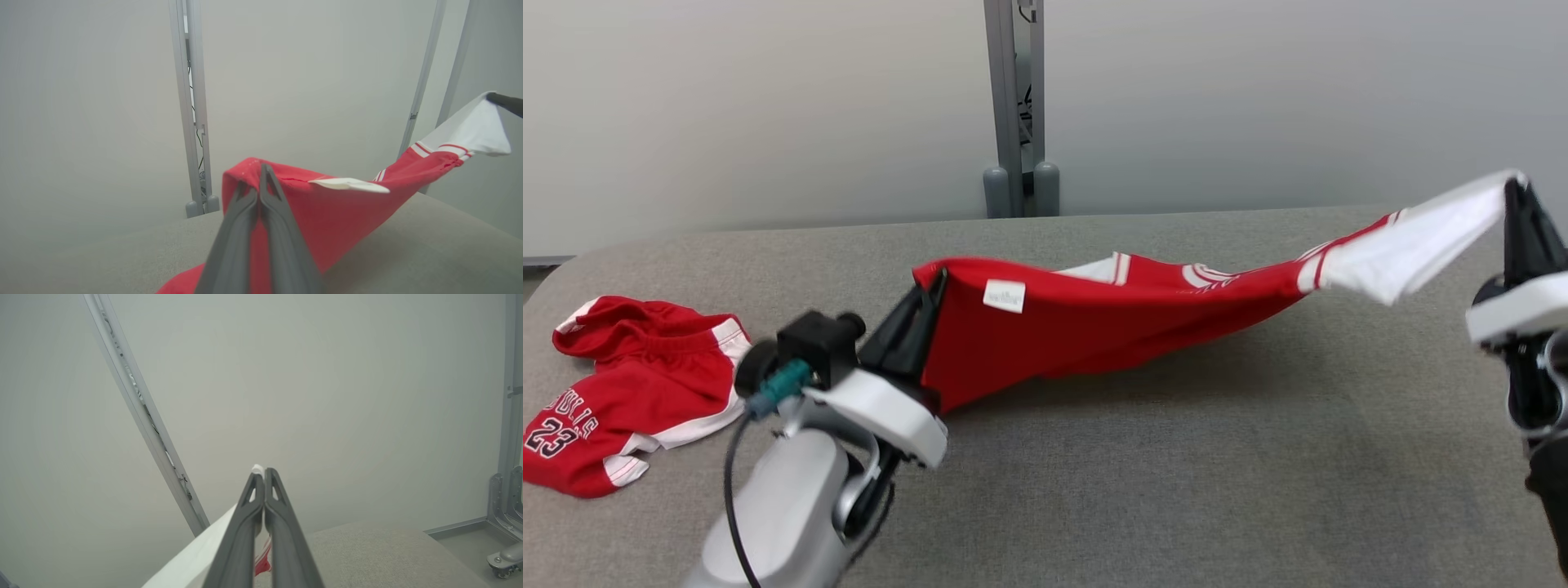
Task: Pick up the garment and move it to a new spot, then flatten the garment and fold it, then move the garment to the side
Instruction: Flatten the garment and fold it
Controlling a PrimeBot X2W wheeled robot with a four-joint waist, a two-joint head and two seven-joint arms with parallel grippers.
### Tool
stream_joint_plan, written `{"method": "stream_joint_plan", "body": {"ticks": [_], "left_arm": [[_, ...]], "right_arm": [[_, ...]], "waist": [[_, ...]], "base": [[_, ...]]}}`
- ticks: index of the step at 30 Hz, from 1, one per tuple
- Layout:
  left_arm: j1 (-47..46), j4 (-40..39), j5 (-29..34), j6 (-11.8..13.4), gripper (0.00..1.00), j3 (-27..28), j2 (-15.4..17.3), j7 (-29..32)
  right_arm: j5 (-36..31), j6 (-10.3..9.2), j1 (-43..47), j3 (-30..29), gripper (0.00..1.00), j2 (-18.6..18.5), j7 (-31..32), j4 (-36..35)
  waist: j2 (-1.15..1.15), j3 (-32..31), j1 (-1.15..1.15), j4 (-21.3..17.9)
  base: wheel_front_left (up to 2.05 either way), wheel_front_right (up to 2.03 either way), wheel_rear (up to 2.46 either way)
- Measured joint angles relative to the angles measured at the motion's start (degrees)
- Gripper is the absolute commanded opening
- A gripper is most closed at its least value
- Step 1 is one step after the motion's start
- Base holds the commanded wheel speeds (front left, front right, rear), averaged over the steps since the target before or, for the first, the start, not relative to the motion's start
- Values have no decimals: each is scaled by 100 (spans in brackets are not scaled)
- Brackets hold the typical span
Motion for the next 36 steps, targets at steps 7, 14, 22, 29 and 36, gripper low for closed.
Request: {"method": "stream_joint_plan", "body": {"ticks": [7,14,22,29,36], "left_arm": [[-852,-124,-5,-191,0,0,201,169],[-1624,5,-104,-280,0,-104,292,376],[-2304,448,-113,-286,0,-81,265,308],[-2463,670,-112,-267,0,-55,237,176],[-2780,827,-48,-279,0,-221,359,425]], "right_arm": [[-164,0,-1115,177,0,-154,81,355],[-210,0,-2250,21,0,-36,202,834],[-584,0,-3058,-215,0,131,80,1293],[-1115,0,-3220,-344,0,309,7,1257],[-1429,0,-3353,-420,0,318,3,1195]], "waist": [[0,-96,0,-106],[0,-190,0,-161],[0,-267,0,-214],[0,-274,0,-199],[0,-11,0,-178]], "base": [[0,0,0],[0,0,0],[0,0,0],[0,0,0],[0,0,0]]}}
